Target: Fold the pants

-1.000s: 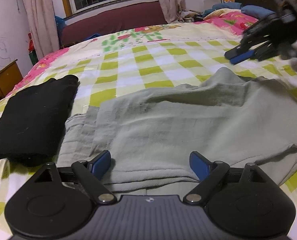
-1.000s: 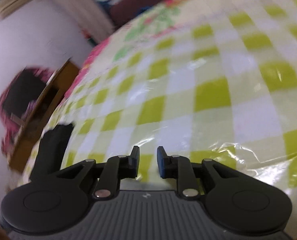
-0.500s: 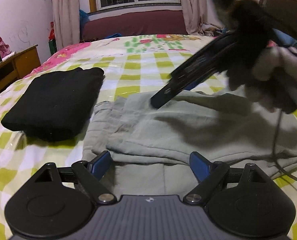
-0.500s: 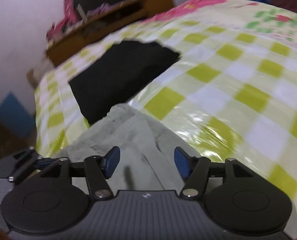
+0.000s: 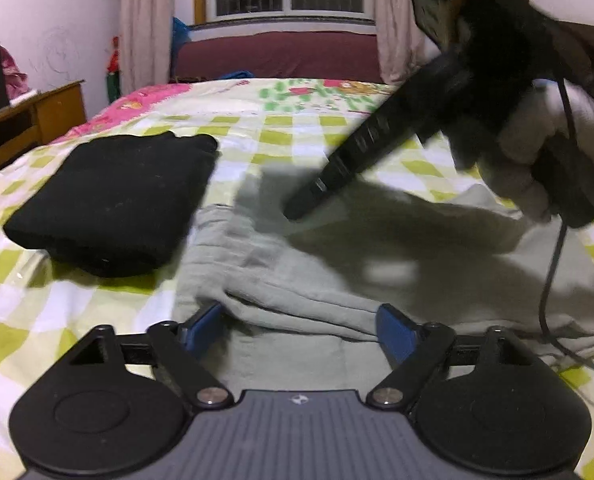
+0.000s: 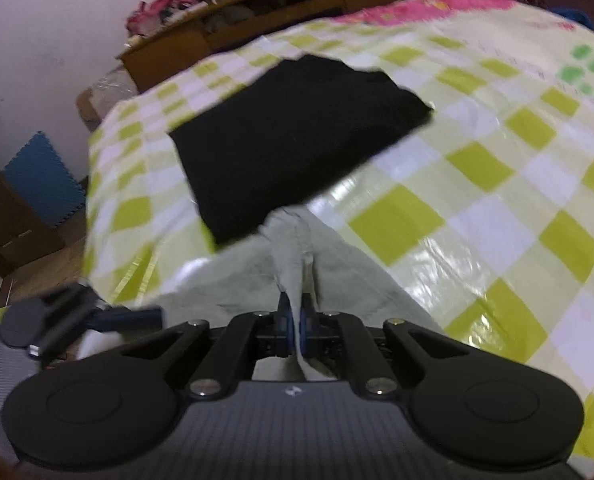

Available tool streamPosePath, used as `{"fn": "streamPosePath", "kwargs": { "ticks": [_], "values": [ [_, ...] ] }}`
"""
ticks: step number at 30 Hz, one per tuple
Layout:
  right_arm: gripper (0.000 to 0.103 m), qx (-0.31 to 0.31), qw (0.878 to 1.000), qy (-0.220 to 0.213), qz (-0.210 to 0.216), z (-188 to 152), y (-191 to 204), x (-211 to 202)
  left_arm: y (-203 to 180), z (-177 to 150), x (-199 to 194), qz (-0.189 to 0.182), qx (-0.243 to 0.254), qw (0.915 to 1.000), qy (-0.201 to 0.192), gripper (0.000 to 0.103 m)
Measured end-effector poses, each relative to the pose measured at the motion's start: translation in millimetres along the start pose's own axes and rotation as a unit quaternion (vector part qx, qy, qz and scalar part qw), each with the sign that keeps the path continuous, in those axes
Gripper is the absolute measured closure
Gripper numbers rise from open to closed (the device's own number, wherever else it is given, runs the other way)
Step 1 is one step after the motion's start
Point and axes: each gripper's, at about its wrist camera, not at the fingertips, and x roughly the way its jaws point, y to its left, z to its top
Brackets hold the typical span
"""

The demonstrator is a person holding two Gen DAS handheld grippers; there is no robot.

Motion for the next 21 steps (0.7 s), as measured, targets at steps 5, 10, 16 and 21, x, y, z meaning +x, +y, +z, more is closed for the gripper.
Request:
{"fn": "streamPosePath", "kwargs": {
  "ticks": [5,10,16,21],
  "values": [
    [0.099,-0.055,0.998,-0.019,0.022,17.0,22.6,-20.6,-0.7,1.3,-12.5,0.003,-0.005,1.0,-0.007,0.023],
    [0.092,-0.085,0.996,0.012,0.0,27.6,16.9,11.4,10.9,-0.5,-18.4,0.017,-0.019,0.9997,-0.001,0.022],
    [0.073,-0.074,0.994,-0.028,-0.077,-3.5,22.2,2.0,15.5,-9.7,-29.5,0.02,0.0,0.9998,0.003,0.022],
    [0.067,-0.027,0.988,-0.072,-0.131,-65.5,28.9,-73.0,24.8,-7.6,-43.4,0.037,0.009,0.9991,-0.02,0.02]
  ]
}}
